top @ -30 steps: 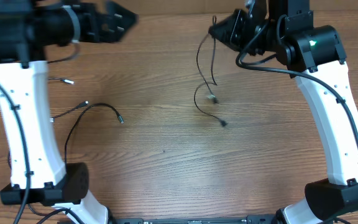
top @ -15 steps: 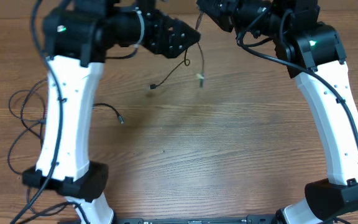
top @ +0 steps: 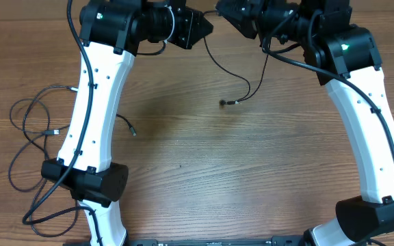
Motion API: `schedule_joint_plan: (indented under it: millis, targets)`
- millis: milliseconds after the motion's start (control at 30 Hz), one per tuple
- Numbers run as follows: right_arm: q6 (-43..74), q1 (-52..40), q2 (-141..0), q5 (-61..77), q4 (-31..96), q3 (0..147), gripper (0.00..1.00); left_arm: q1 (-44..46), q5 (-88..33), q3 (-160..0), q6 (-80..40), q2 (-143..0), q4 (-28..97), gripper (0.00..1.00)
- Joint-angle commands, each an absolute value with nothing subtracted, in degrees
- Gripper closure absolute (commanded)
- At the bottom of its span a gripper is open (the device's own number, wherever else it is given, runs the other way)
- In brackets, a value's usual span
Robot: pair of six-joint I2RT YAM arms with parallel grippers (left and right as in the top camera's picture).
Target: Untangle cables
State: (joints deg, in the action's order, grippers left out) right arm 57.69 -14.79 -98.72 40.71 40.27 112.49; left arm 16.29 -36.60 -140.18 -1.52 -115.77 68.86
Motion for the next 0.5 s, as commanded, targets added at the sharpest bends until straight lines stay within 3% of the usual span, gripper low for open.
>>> schedule_joint_plan:
  millis: [0, 133, 200, 467]
  targets:
    - [50.65, -12.4, -97.14, 33.45, 45.08, 114.08, 0.64, 12.38, -25.34, -140.86, -3.57, -110.48, 68.64, 0.96]
    - [45.54, -10.76, -97.14, 30.81, 49.54, 114.08, 0.39, 5.8, -21.04, -140.86, -6.07, -105.89, 69.04, 0.96]
    - [43.57, -10.2, -97.14, 29.19, 51.66, 114.08, 0.32, 3.38, -19.49, -140.86, -6.28, -105.14, 69.67, 0.96]
    - [39.44, -9.26, -97.14, 19.4, 62.15, 114.06, 0.22, -9.72, -4.4, -140.84, -10.44, -105.41, 72.6, 0.96]
